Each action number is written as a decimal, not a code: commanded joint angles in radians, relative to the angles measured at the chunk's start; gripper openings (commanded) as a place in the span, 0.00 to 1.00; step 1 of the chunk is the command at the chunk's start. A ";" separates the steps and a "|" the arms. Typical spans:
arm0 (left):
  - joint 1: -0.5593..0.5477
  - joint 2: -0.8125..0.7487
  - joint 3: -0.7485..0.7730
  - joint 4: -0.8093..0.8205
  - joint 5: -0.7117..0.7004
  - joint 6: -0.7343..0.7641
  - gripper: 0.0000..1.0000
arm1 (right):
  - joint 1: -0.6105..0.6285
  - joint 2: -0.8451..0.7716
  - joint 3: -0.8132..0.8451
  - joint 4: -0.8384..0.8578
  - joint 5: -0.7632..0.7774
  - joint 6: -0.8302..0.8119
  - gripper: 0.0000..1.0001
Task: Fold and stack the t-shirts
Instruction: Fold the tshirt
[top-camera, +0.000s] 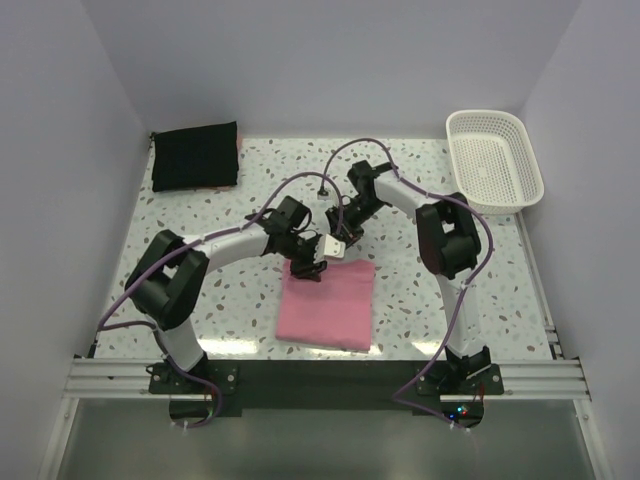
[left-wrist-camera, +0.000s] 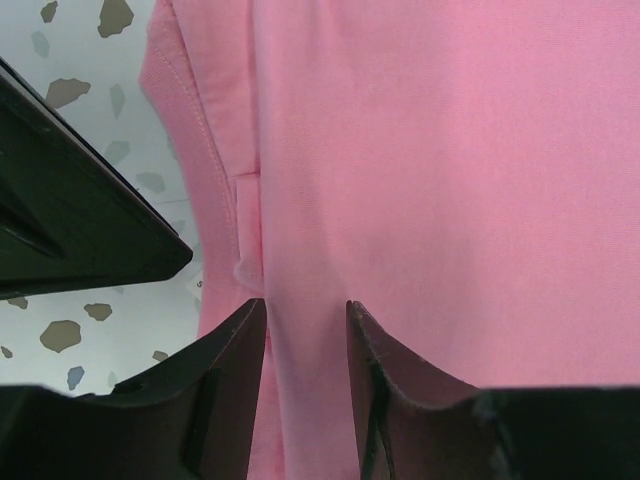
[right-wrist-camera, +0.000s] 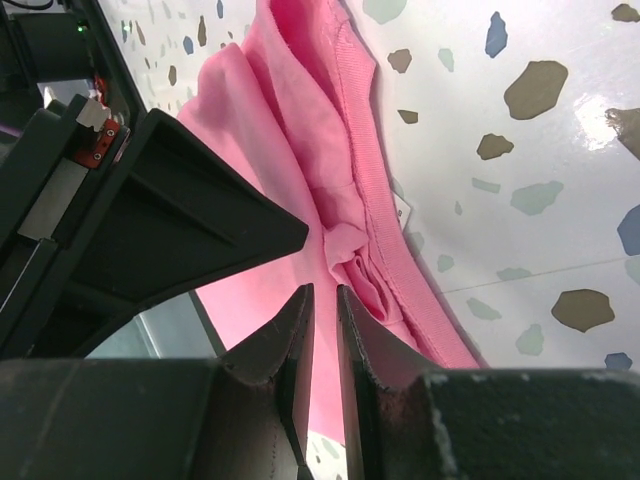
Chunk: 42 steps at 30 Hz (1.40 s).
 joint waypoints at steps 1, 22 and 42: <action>-0.008 0.008 -0.002 0.042 0.001 -0.002 0.44 | 0.008 0.003 0.038 -0.026 0.005 -0.025 0.19; -0.026 -0.087 -0.073 0.080 -0.005 0.050 0.00 | 0.045 0.083 0.071 -0.061 0.039 -0.115 0.17; -0.111 -0.285 -0.168 0.243 -0.168 0.043 0.00 | 0.049 0.175 0.065 -0.099 0.105 -0.244 0.14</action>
